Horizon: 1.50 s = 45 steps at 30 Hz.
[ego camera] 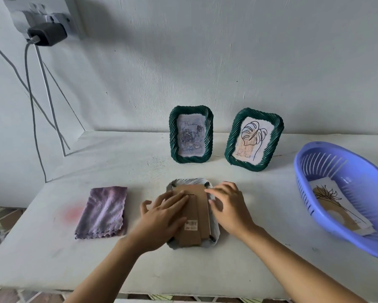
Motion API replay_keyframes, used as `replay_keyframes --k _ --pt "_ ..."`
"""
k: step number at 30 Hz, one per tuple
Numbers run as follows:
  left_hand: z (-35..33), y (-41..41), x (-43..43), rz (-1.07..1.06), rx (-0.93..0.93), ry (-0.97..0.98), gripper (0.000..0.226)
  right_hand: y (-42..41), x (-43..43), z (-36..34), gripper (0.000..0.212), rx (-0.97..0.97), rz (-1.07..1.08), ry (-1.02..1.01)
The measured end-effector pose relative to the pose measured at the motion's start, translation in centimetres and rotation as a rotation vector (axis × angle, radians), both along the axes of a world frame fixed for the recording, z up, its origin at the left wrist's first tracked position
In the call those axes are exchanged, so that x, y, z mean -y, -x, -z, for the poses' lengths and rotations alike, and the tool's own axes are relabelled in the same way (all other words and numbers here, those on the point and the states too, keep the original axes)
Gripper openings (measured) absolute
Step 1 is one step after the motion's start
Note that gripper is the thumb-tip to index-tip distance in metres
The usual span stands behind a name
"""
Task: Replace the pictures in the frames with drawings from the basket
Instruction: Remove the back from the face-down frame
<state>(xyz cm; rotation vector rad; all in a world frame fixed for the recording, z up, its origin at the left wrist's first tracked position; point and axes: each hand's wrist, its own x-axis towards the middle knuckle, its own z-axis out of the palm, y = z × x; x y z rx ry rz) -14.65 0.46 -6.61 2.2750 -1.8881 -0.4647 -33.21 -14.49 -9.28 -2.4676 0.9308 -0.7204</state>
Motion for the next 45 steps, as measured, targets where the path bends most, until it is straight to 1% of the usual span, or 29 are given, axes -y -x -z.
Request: replay_keyframes --k 2,5,8,11,13,16,19,28,33,39,45 --pt "0.7 0.1 -0.2 -0.001 0.035 0.054 0.065 0.4 0.1 0.8 0.031 -0.031 0.004 0.080" --pt "1.1 0.2 -0.2 -0.010 0.012 0.137 0.064 0.8 0.5 0.8 0.037 -0.066 0.010 0.087" --pt "1.3 0.2 0.3 -0.032 -0.001 0.201 0.073 0.9 1.2 0.5 0.042 -0.088 -0.047 0.069" --pt "1.6 0.2 1.0 -0.072 -0.031 0.249 0.085 1.7 1.9 0.8 0.043 -0.091 -0.049 0.093" --pt "1.8 0.3 1.5 -0.082 -0.027 0.290 0.082 2.2 2.1 1.1 0.042 -0.090 -0.057 0.118" --pt "2.2 0.7 1.7 -0.118 0.027 0.328 0.077 2.3 2.1 1.4 0.041 -0.078 -0.063 0.136" --pt "2.4 0.7 1.6 -0.148 0.070 0.321 0.079 2.2 2.2 1.4 0.041 -0.083 -0.064 0.140" --pt "2.5 0.6 1.7 -0.118 0.120 0.297 0.078 2.0 2.4 1.8 0.042 -0.051 -0.060 0.164" --pt "2.4 0.6 1.7 -0.100 0.152 0.282 0.075 2.0 2.3 1.5 0.040 -0.071 -0.066 0.153" --pt "2.3 0.6 1.9 -0.134 0.149 0.234 0.086 2.1 2.3 1.3 0.045 -0.091 -0.056 0.131" --pt "2.3 0.6 1.8 -0.130 0.161 0.196 0.086 1.9 2.2 1.4 0.044 -0.107 -0.049 0.171"
